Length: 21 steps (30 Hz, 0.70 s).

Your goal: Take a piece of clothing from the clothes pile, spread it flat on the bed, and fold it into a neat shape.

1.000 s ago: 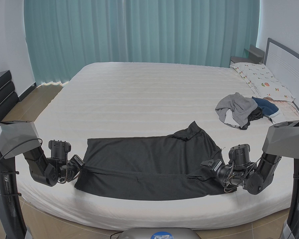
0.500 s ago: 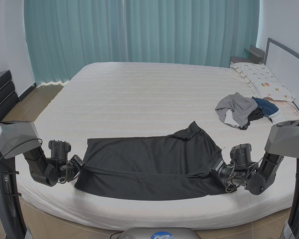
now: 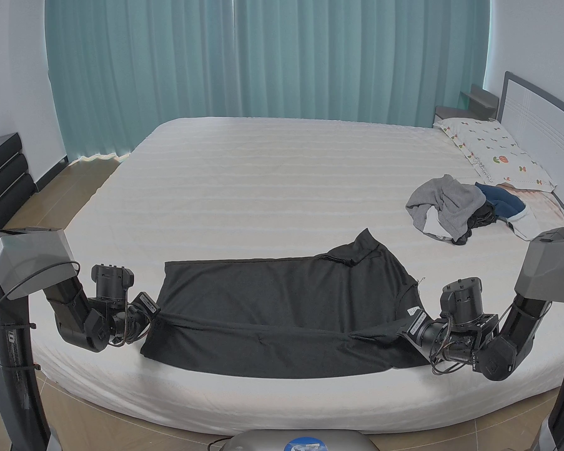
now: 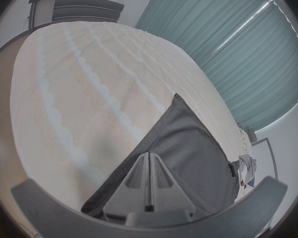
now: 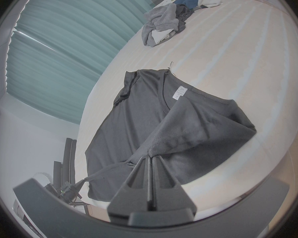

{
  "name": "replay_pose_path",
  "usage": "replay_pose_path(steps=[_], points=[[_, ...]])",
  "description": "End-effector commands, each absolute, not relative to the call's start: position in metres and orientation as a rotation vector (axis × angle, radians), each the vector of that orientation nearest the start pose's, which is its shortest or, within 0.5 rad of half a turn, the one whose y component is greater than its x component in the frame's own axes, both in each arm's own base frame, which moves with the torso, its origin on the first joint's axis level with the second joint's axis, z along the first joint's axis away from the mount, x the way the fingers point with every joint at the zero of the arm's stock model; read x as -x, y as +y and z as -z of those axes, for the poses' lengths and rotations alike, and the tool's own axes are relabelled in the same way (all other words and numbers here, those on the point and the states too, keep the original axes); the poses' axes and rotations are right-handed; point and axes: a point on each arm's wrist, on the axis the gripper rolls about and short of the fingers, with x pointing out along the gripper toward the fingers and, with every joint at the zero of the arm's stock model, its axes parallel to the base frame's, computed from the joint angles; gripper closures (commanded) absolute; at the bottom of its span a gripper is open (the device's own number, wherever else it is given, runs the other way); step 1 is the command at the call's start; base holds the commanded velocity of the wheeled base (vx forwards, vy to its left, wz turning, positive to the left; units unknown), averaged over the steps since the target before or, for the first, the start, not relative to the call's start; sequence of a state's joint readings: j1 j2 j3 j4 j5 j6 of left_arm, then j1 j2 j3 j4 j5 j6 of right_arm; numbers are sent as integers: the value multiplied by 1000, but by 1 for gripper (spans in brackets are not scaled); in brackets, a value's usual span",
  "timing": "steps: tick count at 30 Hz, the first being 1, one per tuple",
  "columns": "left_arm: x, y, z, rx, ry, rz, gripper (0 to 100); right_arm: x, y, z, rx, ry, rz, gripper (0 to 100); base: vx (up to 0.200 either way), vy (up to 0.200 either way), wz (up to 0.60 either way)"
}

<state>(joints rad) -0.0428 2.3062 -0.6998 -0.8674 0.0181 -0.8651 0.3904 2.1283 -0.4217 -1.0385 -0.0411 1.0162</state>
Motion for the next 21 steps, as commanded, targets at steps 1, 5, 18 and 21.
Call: replay_pose_path(steps=[1, 5, 18, 21], points=[[-346, -14, 24, 802, 699, -296, 100, -250, 113, -15, -806, 780, 0, 100, 0, 0, 0], [-346, -14, 24, 802, 699, -296, 100, -239, 114, -4, -776, 836, 13, 0, 0, 0, 0], [-346, -14, 24, 803, 699, -297, 100, -254, 90, -14, -763, 755, 43, 0, 0, 0, 0], [-346, -14, 24, 803, 699, -297, 100, -268, 79, -11, -753, 731, 71, 0, 0, 0, 0]])
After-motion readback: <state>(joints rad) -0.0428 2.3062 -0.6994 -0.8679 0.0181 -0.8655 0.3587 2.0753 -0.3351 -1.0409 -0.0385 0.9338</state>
